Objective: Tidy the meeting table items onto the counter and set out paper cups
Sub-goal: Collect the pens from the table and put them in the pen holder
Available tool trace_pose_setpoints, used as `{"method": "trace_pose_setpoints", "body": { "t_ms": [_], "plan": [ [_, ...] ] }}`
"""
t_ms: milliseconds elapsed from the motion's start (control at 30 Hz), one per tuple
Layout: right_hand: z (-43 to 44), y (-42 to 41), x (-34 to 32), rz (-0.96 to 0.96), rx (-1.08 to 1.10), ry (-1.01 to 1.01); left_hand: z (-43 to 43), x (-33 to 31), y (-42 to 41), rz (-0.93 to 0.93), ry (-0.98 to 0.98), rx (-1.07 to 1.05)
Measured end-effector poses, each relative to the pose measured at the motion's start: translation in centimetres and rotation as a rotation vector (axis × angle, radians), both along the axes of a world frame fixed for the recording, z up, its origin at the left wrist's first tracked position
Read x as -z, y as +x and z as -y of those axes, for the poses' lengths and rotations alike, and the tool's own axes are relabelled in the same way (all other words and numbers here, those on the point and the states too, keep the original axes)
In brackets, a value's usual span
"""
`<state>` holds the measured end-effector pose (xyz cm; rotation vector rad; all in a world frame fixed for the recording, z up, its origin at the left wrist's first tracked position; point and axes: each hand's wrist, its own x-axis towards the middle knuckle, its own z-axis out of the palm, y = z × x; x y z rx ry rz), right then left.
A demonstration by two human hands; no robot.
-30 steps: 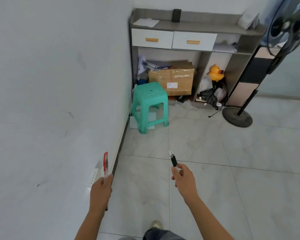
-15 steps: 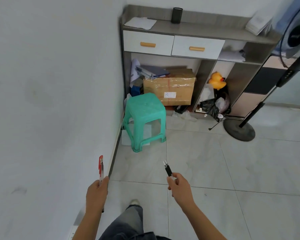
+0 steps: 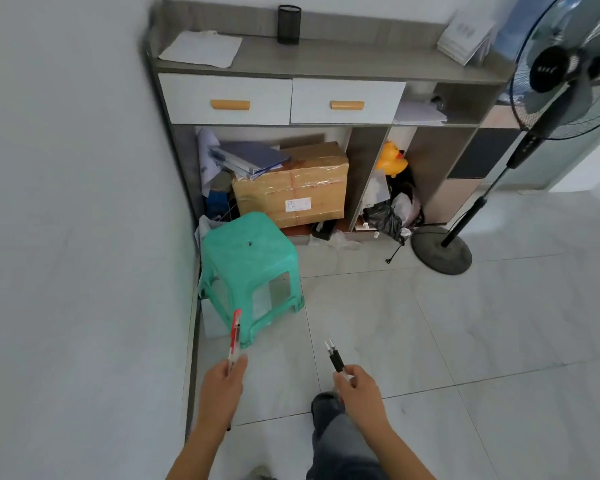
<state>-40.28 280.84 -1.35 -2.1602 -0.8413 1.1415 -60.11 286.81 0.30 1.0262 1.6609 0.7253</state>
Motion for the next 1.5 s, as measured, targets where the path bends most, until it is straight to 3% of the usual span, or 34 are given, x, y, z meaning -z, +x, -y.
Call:
{"method": "trace_pose_setpoints", "body": {
  "t_ms": [233,467,600,800,1067,1500],
  "plan": [
    [-11.6,6.8,0.5,-0.020,-0.074,0.086,-12.0,-0.5,4.0,-0.096,0.087,-0.178],
    [-22.9,18.9,-2.2,0.006,-0.111,0.190,-20.5,-0.5,17.5,-0.124,0.071,-0.109],
    [-26.1,23.2,-2.2,-0.022,-0.053,0.161,-23.5,-0.9,22.6,-0.160,0.086,-0.031],
    [-29.0,25.6,-0.5,-0.044,-0.133,0.075,-29.2,-0.6,25.6,-0.182,0.057,-0.098],
    [-40.8,31.8,-2.0,0.018,-0.035,0.127,-42.6,-1.0,31.5,-0.067,0.075,-0.011],
    [-54.1,36.9,-4.6,0.057,-0.071,0.235,-58.9,-7.0,37.2,0.080,0.423,-0.134]
  ]
}}
